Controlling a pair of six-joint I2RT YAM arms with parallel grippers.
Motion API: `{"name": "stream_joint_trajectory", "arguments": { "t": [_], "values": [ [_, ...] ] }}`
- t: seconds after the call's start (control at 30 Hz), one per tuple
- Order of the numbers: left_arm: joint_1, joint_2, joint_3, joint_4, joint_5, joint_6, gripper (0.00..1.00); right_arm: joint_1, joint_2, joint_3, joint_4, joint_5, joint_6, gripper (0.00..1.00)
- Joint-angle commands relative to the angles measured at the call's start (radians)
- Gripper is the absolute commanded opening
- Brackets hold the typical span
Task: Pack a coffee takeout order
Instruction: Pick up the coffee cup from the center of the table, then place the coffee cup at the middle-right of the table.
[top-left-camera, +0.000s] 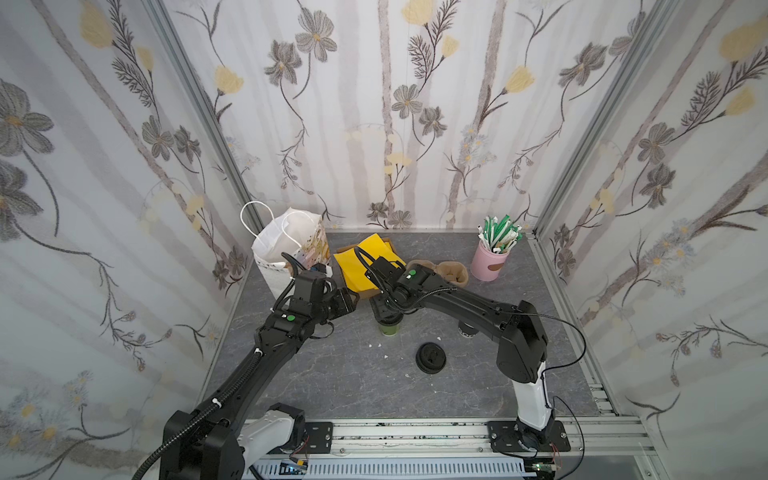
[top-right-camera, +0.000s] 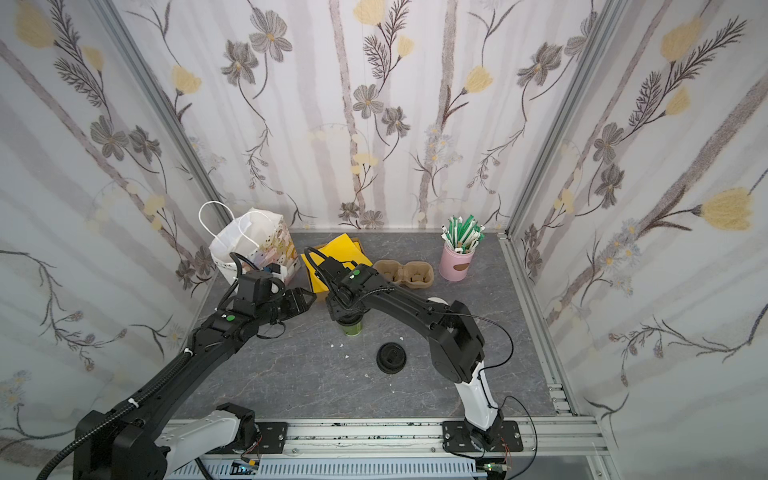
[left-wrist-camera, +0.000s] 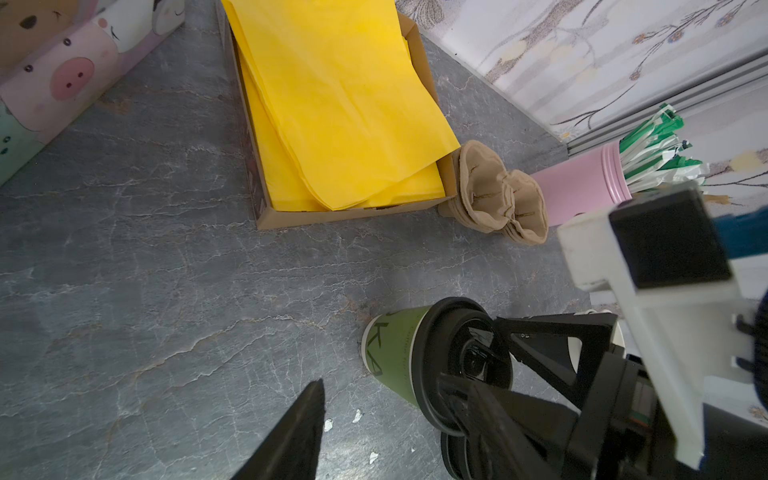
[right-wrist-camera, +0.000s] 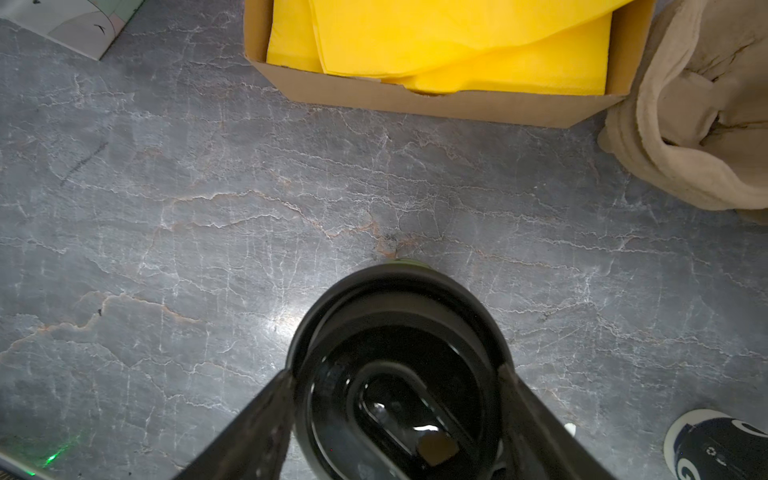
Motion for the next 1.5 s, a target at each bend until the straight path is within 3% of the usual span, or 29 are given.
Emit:
{"name": "stream_joint_trajectory", "arguments": {
  "t": [0.0, 0.53, 0.83, 1.2, 1.47],
  "values": [
    [0.001, 0.003, 0.008, 0.012, -0.011, 0.01, 0.58, 0.005, 0.018, 0.002, -0.05, -0.001, -0.02, 0.75],
    [0.005, 0.001, 0.024, 0.012, -0.01, 0.006, 0.58, 0.001, -0.016, 0.002, -0.052, -0.013, -0.003, 0.69],
    [-0.024, 0.034, 0.169, 0.011, -0.037, 0.088, 0.56, -0.064, -0.161, 0.089, -0.105, -0.036, 0.058, 0.68],
    [-0.261, 0.232, 0.458, 0.011, -0.121, 0.204, 0.56, -0.288, -0.443, 0.097, -0.326, 0.121, 0.084, 0.68],
    [-0.398, 0.459, 0.731, 0.011, -0.075, 0.218, 0.56, -0.538, -0.73, -0.12, -0.327, 0.182, 0.06, 0.67]
  ]
}}
